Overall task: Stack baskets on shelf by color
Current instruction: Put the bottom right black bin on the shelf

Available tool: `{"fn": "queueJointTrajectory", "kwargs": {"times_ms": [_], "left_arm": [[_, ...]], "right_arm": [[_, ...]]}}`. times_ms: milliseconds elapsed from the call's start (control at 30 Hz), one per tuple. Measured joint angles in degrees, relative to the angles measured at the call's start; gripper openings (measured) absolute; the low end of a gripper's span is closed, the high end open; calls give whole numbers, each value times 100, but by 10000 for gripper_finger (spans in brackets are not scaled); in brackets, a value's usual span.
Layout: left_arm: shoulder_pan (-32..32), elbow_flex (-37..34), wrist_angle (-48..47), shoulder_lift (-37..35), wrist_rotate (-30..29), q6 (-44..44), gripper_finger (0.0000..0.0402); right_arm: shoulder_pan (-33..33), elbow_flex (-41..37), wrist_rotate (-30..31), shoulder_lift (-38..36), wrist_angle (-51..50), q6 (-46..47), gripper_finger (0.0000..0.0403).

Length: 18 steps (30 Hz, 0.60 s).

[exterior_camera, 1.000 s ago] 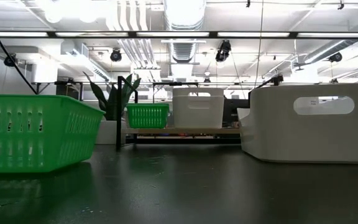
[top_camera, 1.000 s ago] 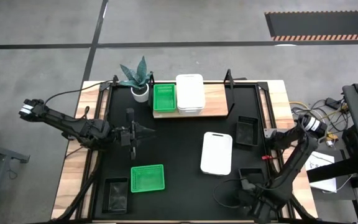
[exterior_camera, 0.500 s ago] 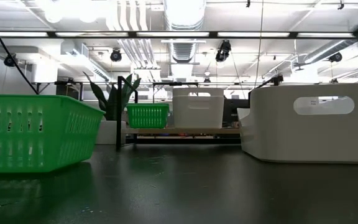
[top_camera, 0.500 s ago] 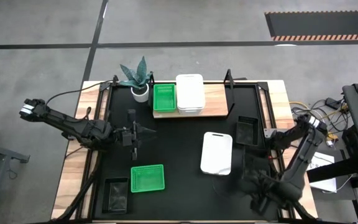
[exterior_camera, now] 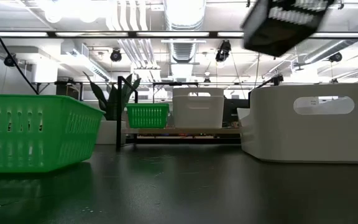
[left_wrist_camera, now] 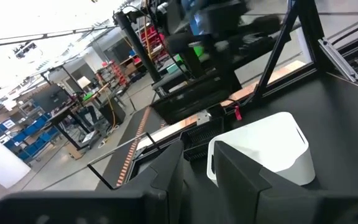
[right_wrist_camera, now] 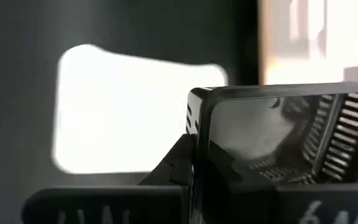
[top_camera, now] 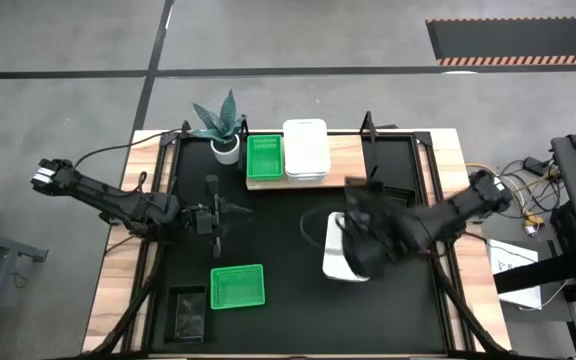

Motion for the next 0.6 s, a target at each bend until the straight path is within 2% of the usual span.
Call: {"fn": "queueJointTrajectory", "kwargs": {"times_ms": [200, 300, 467, 600], "left_arm": [[0, 0, 0, 0, 0, 0, 74], [0, 0, -2, -2, 0, 2, 74], [0, 0, -4, -4, 2, 2, 74], [0, 0, -8, -7, 0, 3, 74]], "right_arm": [[-1477, 267, -38, 0, 448, -2144, 8], [-2205, 304, -323, 0, 666, -2989, 8], [-3316, 290, -935, 0, 813, -3982, 8], [-4027, 205, -1453, 0, 975, -4424, 8]]}}
